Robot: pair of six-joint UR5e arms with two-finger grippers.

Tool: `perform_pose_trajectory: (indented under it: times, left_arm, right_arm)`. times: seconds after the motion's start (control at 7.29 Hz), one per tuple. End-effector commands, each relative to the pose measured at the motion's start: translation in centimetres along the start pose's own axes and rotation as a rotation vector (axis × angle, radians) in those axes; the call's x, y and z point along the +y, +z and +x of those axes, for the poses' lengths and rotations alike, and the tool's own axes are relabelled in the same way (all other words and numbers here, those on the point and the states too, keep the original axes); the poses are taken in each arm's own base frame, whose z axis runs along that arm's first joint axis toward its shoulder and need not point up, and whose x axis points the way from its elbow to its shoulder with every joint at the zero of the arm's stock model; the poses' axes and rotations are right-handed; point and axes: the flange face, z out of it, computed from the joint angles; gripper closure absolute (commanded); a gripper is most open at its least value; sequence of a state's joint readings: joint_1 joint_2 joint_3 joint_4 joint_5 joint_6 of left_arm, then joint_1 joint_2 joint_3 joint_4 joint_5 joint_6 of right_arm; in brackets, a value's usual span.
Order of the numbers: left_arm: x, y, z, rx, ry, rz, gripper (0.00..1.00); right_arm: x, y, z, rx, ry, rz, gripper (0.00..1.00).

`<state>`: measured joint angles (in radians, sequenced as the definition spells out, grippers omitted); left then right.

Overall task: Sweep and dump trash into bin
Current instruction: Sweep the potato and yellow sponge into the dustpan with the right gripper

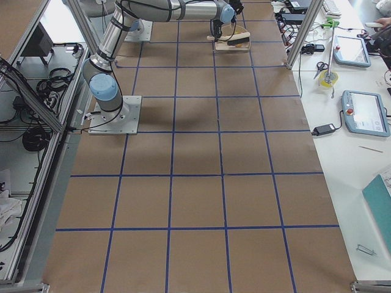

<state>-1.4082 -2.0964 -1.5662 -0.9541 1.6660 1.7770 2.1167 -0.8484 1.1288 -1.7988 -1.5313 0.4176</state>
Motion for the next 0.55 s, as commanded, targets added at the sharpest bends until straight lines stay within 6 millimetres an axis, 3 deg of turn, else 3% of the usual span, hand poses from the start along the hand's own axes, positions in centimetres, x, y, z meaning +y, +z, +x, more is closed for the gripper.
perform_pose_trajectory:
  times: [0.0, 0.14, 0.41]
  left_arm:
    - [0.0, 0.0, 0.0, 0.000, -0.001, 0.000, 1.00]
    - [0.0, 0.0, 0.0, 0.000, -0.001, 0.005, 1.00]
    - [0.4, -0.7, -0.1, -0.022, -0.016, 0.059, 1.00]
  right_arm:
    - [-1.1, -4.6, 6.5, 0.026, 0.075, -0.040, 1.00]
    - [-1.3, -7.5, 10.8, 0.029, 0.097, -0.060, 1.00]
    - [0.3, -14.6, 20.5, 0.111, 0.078, -0.077, 1.00]
